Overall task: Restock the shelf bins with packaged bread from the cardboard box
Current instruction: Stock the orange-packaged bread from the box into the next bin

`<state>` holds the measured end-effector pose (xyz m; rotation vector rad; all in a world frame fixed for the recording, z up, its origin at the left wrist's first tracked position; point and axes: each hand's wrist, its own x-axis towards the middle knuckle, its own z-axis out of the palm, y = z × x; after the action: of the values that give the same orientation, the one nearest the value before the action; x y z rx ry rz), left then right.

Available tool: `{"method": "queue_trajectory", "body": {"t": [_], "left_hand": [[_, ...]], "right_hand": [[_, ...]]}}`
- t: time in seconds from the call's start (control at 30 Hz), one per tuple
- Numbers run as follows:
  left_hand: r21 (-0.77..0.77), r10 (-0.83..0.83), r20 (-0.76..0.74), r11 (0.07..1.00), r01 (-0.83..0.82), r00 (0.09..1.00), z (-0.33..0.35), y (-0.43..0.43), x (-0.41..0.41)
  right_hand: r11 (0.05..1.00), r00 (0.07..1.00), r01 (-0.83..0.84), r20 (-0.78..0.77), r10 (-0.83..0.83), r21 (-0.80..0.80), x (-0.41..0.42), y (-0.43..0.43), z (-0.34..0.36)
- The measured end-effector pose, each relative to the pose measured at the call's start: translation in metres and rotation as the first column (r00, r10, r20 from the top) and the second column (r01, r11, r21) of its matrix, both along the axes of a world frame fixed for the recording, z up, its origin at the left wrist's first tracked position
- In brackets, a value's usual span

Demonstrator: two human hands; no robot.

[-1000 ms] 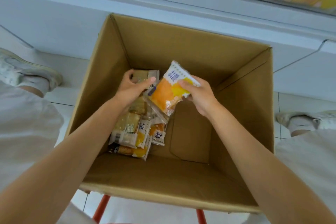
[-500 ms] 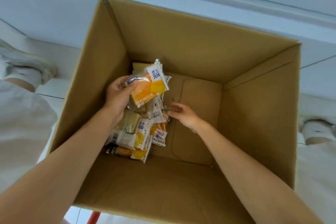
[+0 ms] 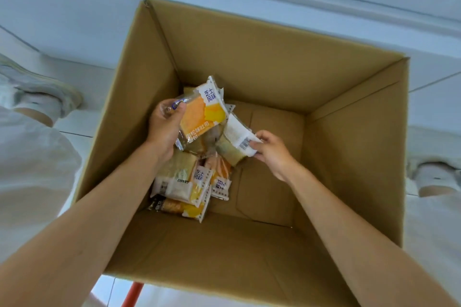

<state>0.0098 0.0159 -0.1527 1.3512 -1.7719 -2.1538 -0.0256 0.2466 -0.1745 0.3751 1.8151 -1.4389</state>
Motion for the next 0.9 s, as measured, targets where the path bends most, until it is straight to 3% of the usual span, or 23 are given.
{"method": "queue_trajectory", "body": {"t": [0.13,0.3,0.4,0.5,0.6,0.63,0.73,0.8,0.9], "left_hand": [[0.099,-0.032,-0.016,0.995,0.033,0.999,0.028,0.008,-0.005],[0.137,-0.233,-0.074,0.961,0.241,0.970,0.077,0.015,0.003],[0.175,-0.337,-0.084,0.921,0.347,0.938,0.101,0.017,0.003],[0.322,-0.306,-0.174,0.881,0.348,0.936,0.127,0.030,-0.002],[0.397,-0.322,-0.270,0.822,0.409,0.908,0.142,0.042,-0.008],[0.390,-0.335,-0.271,0.819,0.421,0.902,0.145,0.044,-0.010],[0.335,-0.397,-0.246,0.821,0.462,0.884,0.147,0.041,-0.009],[0.288,-0.433,-0.241,0.823,0.490,0.869,0.144,0.041,-0.008],[0.189,-0.366,-0.208,0.895,0.405,0.907,0.139,0.051,-0.011]], "right_hand": [[0.998,0.969,0.065,-0.239,-0.060,0.014,-0.019,0.035,0.076],[0.965,0.927,0.182,-0.294,-0.232,-0.187,-0.030,0.046,0.156],[0.965,0.810,0.190,-0.528,-0.257,-0.178,-0.022,0.029,0.189],[0.999,0.570,-0.020,-0.820,0.049,0.046,-0.004,0.007,0.198],[0.902,0.407,-0.295,-0.812,0.418,0.316,0.014,-0.010,0.180],[0.881,0.409,-0.334,-0.791,0.455,0.334,0.016,-0.012,0.174],[0.897,0.579,-0.385,-0.699,0.419,0.218,0.014,-0.011,0.171],[0.891,0.638,-0.429,-0.650,0.414,0.147,0.010,-0.007,0.171],[0.909,0.711,-0.408,-0.595,0.376,0.087,0.009,-0.007,0.167]]}}
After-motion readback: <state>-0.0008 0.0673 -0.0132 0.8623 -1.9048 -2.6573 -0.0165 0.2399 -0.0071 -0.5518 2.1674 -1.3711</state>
